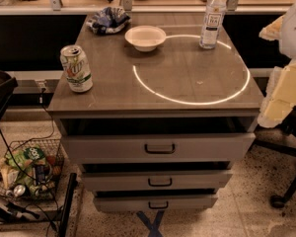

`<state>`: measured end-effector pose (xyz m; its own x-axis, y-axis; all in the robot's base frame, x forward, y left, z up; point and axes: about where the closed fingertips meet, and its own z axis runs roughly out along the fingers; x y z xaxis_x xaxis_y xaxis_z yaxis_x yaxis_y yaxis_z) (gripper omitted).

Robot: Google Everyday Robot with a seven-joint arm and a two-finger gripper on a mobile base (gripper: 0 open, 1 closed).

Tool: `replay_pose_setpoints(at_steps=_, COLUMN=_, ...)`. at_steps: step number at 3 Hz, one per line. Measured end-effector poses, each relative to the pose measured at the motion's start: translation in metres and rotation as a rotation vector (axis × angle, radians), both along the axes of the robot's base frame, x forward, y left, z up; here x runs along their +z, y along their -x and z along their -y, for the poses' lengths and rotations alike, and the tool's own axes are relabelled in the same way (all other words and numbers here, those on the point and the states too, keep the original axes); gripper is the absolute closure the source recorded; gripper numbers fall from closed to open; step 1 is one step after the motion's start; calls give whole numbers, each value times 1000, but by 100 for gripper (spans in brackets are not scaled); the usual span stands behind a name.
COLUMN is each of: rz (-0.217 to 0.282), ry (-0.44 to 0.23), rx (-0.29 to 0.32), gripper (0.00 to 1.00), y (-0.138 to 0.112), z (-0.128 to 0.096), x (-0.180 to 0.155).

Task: Move blue plastic bottle near 7up can

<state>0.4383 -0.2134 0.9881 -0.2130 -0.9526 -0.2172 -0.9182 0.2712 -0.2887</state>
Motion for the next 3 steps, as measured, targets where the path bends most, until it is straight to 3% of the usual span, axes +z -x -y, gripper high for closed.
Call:
replay_pose_setpoints(at_steps=1, rz=9, ry=-10, rx=-2, gripper=0, y=-3, z=0, x=1)
replay_pose_setpoints(at_steps=2, rz=78, ry=-89, rx=-14, gripper=0, y=-22, z=2, x=6)
replay_pose_setpoints(at_steps=3, rz=170, ry=-242, rx=-38, gripper=0, y=-60, z=6, x=9)
